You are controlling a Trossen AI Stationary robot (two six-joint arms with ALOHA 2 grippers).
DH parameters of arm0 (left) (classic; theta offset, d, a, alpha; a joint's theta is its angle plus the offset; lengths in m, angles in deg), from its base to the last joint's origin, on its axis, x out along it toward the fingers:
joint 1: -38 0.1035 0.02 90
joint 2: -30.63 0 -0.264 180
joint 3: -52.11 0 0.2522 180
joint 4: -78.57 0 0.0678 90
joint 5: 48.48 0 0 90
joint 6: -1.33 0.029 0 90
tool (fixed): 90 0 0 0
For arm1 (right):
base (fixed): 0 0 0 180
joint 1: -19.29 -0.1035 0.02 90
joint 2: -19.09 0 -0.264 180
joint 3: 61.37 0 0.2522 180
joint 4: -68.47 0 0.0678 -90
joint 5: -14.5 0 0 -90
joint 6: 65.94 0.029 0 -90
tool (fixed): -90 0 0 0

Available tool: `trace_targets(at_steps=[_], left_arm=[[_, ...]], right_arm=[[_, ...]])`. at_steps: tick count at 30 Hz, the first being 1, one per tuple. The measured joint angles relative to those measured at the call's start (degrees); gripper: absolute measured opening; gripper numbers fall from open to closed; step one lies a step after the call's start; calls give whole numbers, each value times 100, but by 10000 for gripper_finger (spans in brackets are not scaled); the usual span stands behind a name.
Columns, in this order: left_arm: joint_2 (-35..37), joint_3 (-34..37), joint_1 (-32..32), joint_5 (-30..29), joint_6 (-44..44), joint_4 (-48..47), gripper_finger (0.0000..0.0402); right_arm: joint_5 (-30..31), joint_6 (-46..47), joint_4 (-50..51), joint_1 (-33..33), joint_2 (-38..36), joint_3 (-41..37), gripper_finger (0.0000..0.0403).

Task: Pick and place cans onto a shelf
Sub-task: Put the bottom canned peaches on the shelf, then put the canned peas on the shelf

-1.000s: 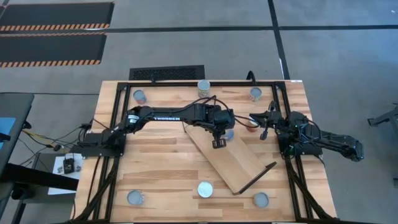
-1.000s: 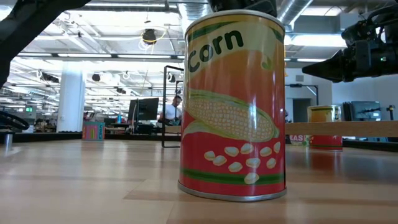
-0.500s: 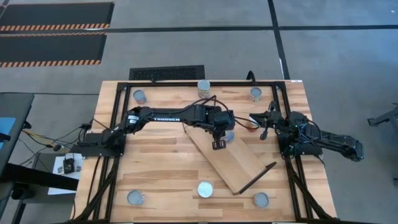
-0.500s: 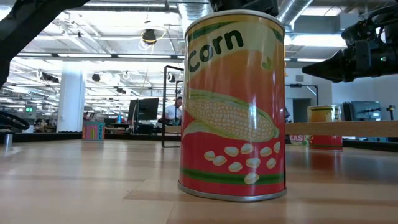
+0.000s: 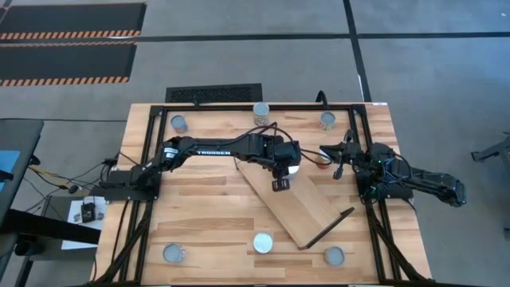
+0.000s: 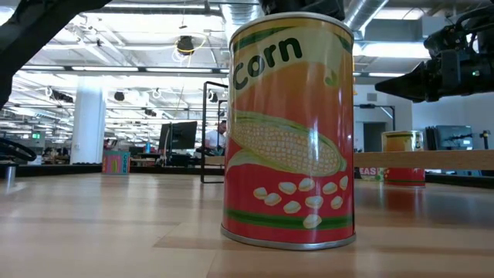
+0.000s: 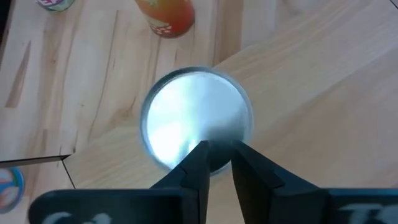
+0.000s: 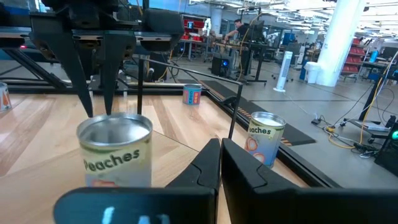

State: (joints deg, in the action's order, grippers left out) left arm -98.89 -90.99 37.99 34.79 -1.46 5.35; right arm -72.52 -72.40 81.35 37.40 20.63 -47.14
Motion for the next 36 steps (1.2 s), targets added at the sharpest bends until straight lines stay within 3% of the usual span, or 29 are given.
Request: trace_targets(at_steps=[6,12,23,26,31,36], left_arm=[[80,-19,17,-284,-1,-95,52],[644,-57,79,-194,-370,24,5],[1145,-56,107,-113,-90,542,0],[1145,-48,100,-23,-87,656,0],[1225,622,68,50,-137,1433,0],[1704,1794,55,53,-263,3090,0]], right_arm=[[0,0,0,0,-1,0,38],[0,0,0,1,-2,0,38],[1,-6,-1,0,-2,-1,38],[15,-466,-4,45,-2,0,38],[13,-695,-4,83,-2,0,38],[11,-690,-76,63,-2,-2,38]])
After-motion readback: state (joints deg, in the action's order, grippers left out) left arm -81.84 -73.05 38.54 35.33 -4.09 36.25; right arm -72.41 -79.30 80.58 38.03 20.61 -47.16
